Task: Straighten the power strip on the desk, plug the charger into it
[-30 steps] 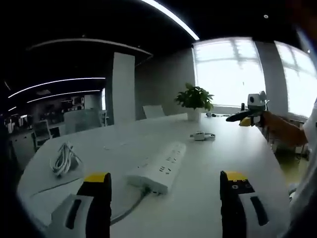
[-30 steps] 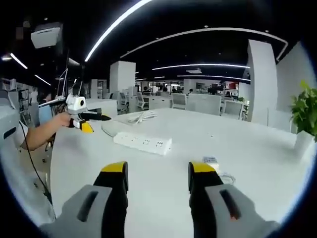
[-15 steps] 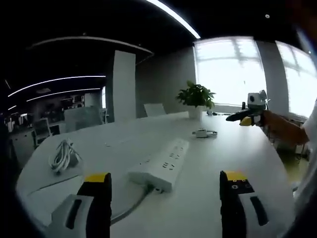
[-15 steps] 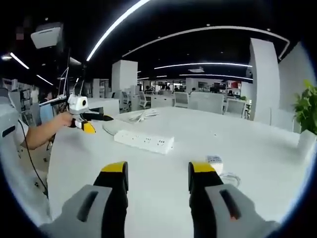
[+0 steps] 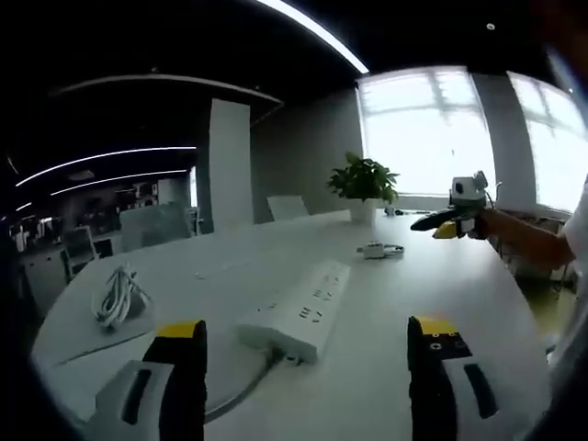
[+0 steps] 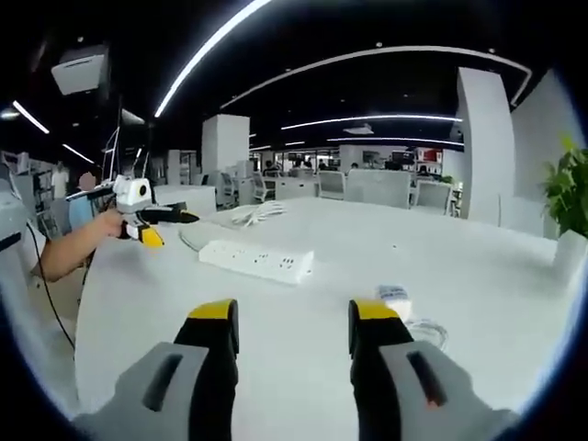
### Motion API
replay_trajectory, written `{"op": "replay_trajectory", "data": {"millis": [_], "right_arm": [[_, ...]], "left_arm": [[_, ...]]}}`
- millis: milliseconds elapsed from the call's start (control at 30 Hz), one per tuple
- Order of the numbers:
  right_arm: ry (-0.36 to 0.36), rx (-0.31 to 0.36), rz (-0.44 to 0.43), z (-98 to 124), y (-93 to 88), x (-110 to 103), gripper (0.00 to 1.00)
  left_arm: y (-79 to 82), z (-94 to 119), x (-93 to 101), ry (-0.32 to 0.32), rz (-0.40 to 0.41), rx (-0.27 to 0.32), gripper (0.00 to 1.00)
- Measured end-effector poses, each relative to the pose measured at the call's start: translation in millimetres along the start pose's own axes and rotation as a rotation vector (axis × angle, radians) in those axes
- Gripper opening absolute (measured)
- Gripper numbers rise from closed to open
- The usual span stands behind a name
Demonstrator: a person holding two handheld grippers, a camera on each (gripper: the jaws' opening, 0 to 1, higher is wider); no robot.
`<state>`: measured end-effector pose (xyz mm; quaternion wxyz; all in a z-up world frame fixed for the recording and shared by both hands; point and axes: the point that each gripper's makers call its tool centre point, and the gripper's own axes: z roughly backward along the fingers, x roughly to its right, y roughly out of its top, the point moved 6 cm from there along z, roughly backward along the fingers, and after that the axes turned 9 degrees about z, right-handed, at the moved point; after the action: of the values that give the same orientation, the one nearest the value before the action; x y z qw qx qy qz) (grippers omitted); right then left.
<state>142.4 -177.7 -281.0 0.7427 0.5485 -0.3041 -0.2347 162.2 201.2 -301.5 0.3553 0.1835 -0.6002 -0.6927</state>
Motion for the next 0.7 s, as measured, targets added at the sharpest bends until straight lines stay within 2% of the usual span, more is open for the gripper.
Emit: {"op": "replay_trajectory", "data": {"millis": [700], "right_arm": [[0.017, 0.007, -0.001, -12, -6.1, 3, 0.46]], "left_arm": [[-5.1, -5, -7.7, 0.008, 0.024, -0.002, 0.92]]}}
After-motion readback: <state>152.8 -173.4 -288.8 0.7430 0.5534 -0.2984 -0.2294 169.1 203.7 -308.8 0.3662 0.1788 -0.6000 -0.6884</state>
